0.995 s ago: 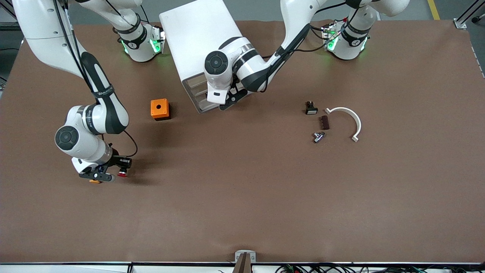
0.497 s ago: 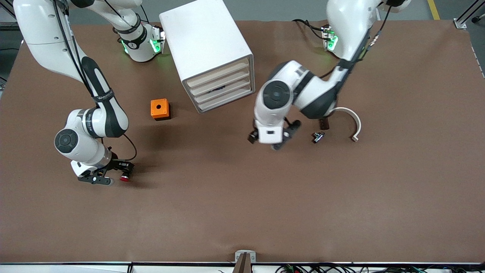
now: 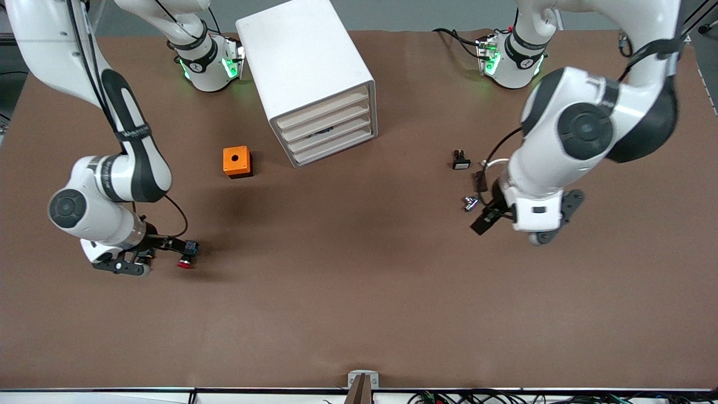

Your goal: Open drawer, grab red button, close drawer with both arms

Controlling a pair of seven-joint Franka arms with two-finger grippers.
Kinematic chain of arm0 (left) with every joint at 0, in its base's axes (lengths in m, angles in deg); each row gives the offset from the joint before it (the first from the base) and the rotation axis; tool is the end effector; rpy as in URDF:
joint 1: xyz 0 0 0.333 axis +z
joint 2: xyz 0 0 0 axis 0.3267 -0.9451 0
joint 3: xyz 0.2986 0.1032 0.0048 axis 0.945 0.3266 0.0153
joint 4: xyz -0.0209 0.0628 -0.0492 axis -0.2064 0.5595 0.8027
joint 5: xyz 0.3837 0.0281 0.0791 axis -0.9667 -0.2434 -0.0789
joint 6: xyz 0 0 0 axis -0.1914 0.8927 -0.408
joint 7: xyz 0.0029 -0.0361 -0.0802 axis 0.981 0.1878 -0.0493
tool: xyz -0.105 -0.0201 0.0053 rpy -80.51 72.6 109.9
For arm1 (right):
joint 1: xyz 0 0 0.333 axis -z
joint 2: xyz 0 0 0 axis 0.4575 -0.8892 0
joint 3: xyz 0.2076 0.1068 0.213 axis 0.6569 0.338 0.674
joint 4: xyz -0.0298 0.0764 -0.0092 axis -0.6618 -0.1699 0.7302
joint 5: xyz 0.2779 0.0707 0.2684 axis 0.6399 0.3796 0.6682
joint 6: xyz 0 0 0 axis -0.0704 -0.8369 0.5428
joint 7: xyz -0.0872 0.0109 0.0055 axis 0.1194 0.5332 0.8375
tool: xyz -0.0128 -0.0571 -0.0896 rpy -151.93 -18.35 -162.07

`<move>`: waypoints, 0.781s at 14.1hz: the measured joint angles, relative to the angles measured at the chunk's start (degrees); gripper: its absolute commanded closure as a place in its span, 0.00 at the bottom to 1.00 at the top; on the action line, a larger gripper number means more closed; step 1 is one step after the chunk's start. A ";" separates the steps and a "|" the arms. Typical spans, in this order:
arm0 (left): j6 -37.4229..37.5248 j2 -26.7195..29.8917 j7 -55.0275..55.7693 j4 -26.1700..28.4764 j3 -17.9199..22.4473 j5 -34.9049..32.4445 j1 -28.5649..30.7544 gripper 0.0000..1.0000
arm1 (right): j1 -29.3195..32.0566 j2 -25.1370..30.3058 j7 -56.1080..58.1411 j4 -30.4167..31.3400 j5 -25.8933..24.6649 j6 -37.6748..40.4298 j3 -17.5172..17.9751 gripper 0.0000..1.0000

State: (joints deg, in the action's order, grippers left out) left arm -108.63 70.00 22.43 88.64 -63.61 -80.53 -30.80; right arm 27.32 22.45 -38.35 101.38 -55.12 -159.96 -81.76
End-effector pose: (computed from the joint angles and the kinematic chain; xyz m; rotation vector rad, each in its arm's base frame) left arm 0.6191 -0.2275 0.5021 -2.9343 -1.1199 0.0272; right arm 0.6429 -0.0065 0.2952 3.1104 -0.2637 -0.0581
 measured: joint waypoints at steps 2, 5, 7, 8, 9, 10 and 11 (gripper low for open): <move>2.61 2.69 -8.58 0.00 -0.12 -0.15 3.85 0.00 | 0.16 5.34 0.64 -2.15 -0.02 10.46 0.01 0.00; 5.65 6.18 -20.11 0.02 -0.05 -0.15 7.98 0.00 | 0.57 11.62 3.99 -7.69 -0.02 26.75 0.01 0.00; 8.71 8.53 -26.54 0.04 0.02 -0.16 9.65 0.00 | 1.36 13.92 5.10 -12.58 0.02 34.72 0.01 0.00; 10.50 9.69 -29.84 0.06 0.39 -0.16 10.16 0.00 | 1.69 14.62 5.48 -14.97 0.03 37.48 0.01 0.00; 12.20 10.86 -33.23 0.09 1.40 -0.16 10.27 0.00 | 1.91 15.04 5.78 -17.09 0.04 39.61 0.01 0.00; 13.55 12.03 -37.19 0.18 2.61 -0.16 10.30 0.00 | 2.05 15.26 6.09 -18.98 0.03 41.27 0.01 0.00; 14.54 13.36 -41.52 0.50 3.73 -0.16 10.37 0.00 | 2.13 15.29 6.94 -20.33 -0.01 42.33 0.01 0.00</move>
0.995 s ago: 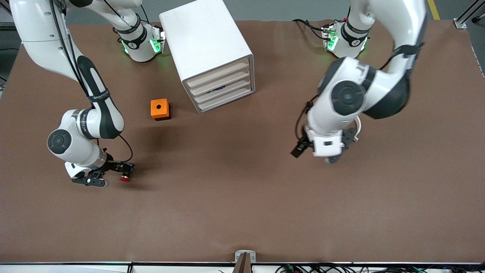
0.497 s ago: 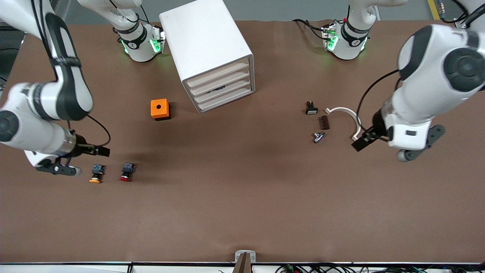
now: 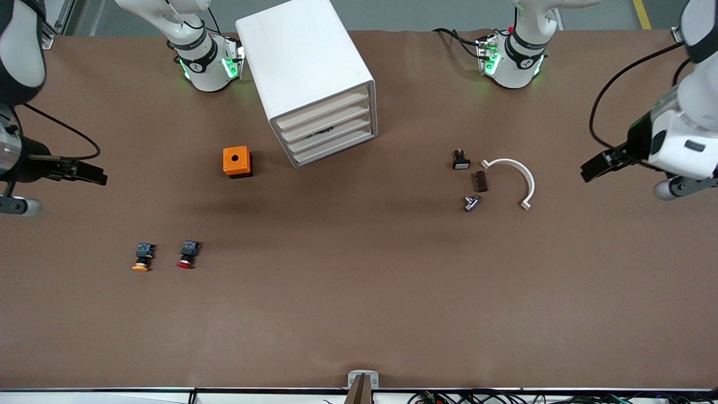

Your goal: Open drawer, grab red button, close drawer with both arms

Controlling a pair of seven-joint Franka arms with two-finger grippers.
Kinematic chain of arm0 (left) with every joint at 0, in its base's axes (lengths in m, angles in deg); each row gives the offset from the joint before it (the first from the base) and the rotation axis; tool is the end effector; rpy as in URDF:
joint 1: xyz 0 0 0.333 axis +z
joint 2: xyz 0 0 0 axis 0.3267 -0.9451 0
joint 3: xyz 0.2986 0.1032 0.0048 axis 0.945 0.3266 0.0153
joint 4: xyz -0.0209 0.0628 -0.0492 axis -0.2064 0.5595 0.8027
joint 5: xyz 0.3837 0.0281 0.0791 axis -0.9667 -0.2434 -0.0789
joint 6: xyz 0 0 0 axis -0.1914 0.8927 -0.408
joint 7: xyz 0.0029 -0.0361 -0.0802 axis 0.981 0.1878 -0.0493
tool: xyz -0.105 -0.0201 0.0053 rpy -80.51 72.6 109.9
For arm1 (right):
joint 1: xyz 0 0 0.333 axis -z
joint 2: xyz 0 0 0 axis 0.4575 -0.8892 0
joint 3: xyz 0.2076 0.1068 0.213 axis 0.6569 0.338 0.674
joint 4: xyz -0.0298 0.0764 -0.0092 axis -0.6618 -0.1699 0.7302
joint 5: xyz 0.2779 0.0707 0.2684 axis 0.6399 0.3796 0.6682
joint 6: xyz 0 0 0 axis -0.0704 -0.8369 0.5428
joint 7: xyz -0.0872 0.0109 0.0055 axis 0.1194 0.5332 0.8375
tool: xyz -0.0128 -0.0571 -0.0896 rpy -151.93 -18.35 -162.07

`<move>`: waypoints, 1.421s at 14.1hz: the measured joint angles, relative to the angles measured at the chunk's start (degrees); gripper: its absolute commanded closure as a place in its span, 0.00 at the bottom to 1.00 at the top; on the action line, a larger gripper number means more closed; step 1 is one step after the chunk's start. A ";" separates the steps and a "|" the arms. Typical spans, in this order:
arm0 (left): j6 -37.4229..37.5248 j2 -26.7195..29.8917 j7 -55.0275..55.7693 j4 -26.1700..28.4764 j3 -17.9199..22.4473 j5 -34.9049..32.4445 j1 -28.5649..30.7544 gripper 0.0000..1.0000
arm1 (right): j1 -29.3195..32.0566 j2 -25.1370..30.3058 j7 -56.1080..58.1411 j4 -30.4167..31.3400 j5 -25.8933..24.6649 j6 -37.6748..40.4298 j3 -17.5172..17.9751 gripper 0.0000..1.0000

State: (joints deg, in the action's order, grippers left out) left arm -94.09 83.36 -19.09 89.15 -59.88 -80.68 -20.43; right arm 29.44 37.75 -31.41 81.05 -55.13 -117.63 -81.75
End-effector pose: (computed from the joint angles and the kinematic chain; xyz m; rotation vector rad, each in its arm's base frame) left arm 0.5744 -0.0699 0.6191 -3.0664 -0.3901 0.0550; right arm 0.5936 -0.0292 0.5697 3.1106 -0.1493 -0.2428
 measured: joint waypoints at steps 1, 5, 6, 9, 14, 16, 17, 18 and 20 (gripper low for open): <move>0.67 1.71 -3.49 0.98 0.84 0.00 0.12 0.00 | 0.09 -0.01 1.69 -0.74 -0.04 0.60 0.00 0.00; 1.11 9.71 -8.71 8.18 1.25 0.00 0.15 0.00 | 1.72 -0.18 5.47 -0.99 -0.12 0.81 -0.12 0.00; 1.10 11.18 -10.06 9.73 1.20 0.00 0.14 0.00 | 1.79 -0.24 5.68 -1.15 -0.13 0.78 -0.11 0.00; 1.05 13.76 -11.95 12.60 1.22 0.00 0.15 0.00 | 1.83 -0.43 5.68 -2.84 -0.10 0.77 -0.03 0.00; 0.89 15.92 -12.16 14.83 1.22 0.01 0.15 0.00 | 1.78 -0.11 4.74 -4.19 0.40 2.88 0.56 0.00; 0.22 17.66 -12.16 17.00 1.21 0.44 0.15 0.00 | 1.25 0.91 0.33 -4.50 0.40 3.19 1.19 0.00; 0.00 18.62 -12.16 17.90 1.21 0.68 0.15 0.00 | 0.97 1.41 -0.97 -4.52 0.39 3.35 1.41 0.00; -0.05 19.38 -12.16 18.44 1.21 0.75 0.15 0.00 | 0.84 1.85 -1.68 -4.52 0.39 3.59 1.50 0.00; -0.05 20.08 -12.16 18.86 1.28 0.75 0.36 0.00 | 0.95 2.51 -2.44 -4.40 0.39 4.56 1.37 0.00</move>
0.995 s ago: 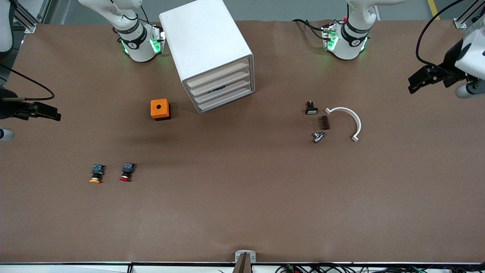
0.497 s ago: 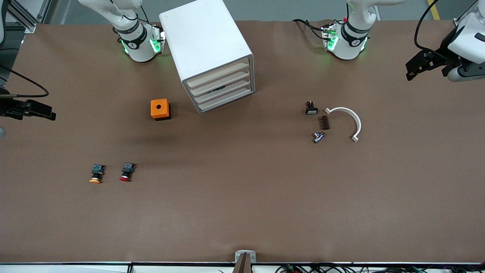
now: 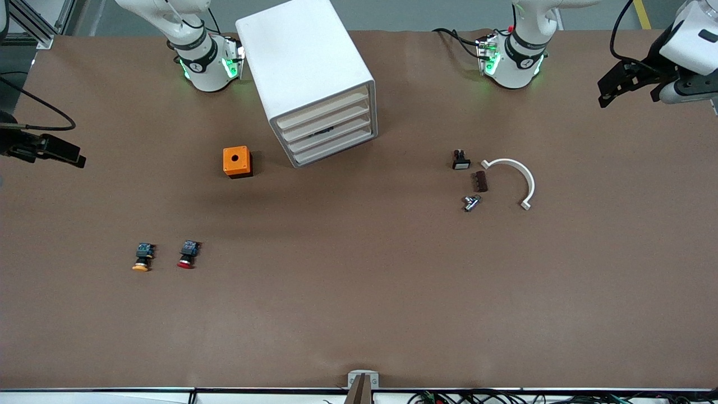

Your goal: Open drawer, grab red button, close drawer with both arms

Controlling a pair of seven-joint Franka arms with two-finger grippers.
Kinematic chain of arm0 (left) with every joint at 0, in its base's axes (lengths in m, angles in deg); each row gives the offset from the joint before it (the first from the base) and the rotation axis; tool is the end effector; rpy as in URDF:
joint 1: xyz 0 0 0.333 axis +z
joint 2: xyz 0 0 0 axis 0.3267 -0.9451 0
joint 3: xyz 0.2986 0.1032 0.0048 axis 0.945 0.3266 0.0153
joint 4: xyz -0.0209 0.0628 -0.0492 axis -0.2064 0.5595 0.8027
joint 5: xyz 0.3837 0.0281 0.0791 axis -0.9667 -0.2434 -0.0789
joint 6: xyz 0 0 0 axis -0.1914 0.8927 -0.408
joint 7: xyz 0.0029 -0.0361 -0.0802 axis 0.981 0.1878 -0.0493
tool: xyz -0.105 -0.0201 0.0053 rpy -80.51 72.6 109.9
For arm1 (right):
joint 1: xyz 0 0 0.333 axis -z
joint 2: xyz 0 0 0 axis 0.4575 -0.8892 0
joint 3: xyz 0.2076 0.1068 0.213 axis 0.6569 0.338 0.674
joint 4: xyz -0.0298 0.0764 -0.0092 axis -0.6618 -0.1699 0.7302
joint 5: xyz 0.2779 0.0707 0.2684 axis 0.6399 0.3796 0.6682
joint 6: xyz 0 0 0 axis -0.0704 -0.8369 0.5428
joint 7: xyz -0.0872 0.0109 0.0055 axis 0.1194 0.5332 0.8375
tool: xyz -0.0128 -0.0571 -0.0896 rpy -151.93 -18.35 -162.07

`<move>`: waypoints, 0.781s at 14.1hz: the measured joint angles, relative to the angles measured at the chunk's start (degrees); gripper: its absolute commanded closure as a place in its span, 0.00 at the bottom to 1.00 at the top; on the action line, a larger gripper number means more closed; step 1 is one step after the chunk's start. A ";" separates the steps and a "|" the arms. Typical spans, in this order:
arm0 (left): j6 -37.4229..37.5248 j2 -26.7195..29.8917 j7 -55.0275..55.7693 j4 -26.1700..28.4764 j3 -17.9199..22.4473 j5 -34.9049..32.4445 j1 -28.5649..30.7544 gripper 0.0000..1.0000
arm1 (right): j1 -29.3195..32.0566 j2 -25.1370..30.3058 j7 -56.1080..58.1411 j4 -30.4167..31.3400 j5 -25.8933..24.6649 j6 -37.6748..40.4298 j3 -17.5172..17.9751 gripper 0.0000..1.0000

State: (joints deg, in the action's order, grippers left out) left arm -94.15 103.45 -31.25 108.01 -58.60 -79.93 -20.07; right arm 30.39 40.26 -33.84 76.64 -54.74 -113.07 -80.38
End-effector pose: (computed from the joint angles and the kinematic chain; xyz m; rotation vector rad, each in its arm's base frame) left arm 0.4645 -0.0521 0.6488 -3.0766 -0.1108 0.0274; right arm 0.5756 -0.0245 0.6247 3.1192 -0.2060 -0.1786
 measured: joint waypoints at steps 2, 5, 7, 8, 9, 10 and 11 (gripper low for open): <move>-0.18 -0.10 -0.02 0.09 0.04 0.00 0.93 0.00 | 0.24 1.17 -0.04 1.15 0.00 0.45 -0.19 0.00; -0.96 -1.00 -0.07 -0.42 0.09 0.01 1.35 0.00 | 0.18 4.59 -0.12 5.20 0.05 -0.06 -0.08 0.00; -1.26 -2.35 -0.07 -1.77 0.09 0.01 1.35 0.00 | 0.22 6.24 -0.19 6.76 1.03 -1.58 -0.17 0.00; -1.36 -3.24 -0.07 -2.68 0.09 0.01 1.35 0.00 | 0.23 7.20 -0.22 7.79 1.74 -3.33 -0.20 0.00; -1.39 -4.20 -0.07 -3.58 0.09 0.01 1.35 0.00 | 0.23 8.40 -0.23 9.31 2.04 -5.12 -0.20 0.00; -1.40 -5.06 -0.07 -4.41 0.09 0.01 1.35 0.00 | 0.23 9.60 -0.24 10.94 2.15 -6.17 -0.20 0.00; -1.41 -5.73 -0.07 -5.11 0.09 0.01 1.35 0.00 | 0.23 10.58 -0.27 12.24 2.20 -6.59 -0.20 0.00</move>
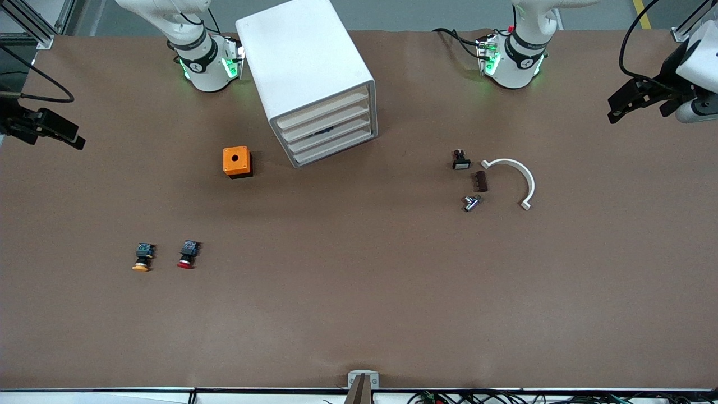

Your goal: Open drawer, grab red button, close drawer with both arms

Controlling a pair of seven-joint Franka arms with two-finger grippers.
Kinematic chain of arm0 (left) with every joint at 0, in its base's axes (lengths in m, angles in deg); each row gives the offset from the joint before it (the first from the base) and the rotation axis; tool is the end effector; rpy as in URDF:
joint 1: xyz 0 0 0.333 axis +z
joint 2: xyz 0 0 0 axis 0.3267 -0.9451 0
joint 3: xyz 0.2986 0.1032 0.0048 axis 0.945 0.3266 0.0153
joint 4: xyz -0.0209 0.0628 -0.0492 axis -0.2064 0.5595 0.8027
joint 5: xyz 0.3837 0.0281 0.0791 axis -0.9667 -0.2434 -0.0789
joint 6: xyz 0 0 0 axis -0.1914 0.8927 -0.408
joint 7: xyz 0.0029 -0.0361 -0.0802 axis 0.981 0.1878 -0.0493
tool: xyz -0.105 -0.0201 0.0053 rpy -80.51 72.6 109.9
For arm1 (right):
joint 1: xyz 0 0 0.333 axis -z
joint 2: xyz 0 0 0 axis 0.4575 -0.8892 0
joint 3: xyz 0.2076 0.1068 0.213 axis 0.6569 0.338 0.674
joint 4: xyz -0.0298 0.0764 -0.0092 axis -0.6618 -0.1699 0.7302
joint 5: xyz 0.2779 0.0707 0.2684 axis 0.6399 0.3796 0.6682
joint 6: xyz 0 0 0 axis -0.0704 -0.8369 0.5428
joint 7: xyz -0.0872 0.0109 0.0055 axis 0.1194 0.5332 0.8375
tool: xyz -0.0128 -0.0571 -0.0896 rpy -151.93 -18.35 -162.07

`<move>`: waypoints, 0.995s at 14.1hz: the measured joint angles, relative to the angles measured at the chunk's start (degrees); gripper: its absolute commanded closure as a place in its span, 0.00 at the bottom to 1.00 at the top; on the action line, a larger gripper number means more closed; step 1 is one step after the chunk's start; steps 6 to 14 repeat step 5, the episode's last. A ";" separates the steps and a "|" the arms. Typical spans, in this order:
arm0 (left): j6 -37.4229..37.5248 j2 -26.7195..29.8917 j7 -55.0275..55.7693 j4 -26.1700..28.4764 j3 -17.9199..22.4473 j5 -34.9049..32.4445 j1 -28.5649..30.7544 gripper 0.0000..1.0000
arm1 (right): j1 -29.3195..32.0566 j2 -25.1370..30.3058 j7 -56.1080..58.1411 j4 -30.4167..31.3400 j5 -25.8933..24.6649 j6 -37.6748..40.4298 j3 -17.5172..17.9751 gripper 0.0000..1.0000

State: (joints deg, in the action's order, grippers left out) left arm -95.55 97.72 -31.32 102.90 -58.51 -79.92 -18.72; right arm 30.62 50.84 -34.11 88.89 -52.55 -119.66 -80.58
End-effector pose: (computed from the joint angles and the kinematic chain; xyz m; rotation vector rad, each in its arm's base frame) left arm 0.5007 -0.0413 0.6442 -3.0866 -0.1440 0.0091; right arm 0.5306 -0.0215 0.6378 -3.1063 0.2205 0.0455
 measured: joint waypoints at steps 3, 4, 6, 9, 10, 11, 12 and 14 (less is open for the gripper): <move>0.00 -0.60 0.00 -1.21 0.00 0.00 0.00 0.00 | 0.00 1.19 -0.24 1.65 0.14 -0.32 0.02 0.00; 0.05 -0.60 0.00 -1.42 -0.02 0.00 -0.01 0.00 | -0.02 1.19 -0.40 1.75 0.20 -0.39 0.06 0.00; 0.17 -0.60 0.00 -1.51 -0.04 0.00 -0.02 0.00 | -0.04 1.19 -0.56 1.86 0.23 -0.47 0.12 0.00; 0.17 -0.60 0.00 -1.51 -0.04 0.00 -0.02 0.00 | -0.04 1.19 -0.56 1.86 0.23 -0.47 0.12 0.00; 0.17 -0.60 0.00 -1.51 -0.04 0.00 -0.02 0.00 | -0.04 1.19 -0.56 1.86 0.23 -0.47 0.12 0.00; 0.17 -0.60 0.00 -1.51 -0.04 0.00 -0.02 0.00 | -0.04 1.19 -0.56 1.86 0.23 -0.47 0.12 0.00; 0.17 -0.60 0.00 -1.51 -0.04 0.00 -0.02 0.00 | -0.04 1.19 -0.56 1.86 0.23 -0.47 0.12 0.00; 0.17 -0.60 0.00 -1.51 -0.04 0.00 -0.02 0.00 | -0.04 1.19 -0.56 1.86 0.23 -0.47 0.12 0.00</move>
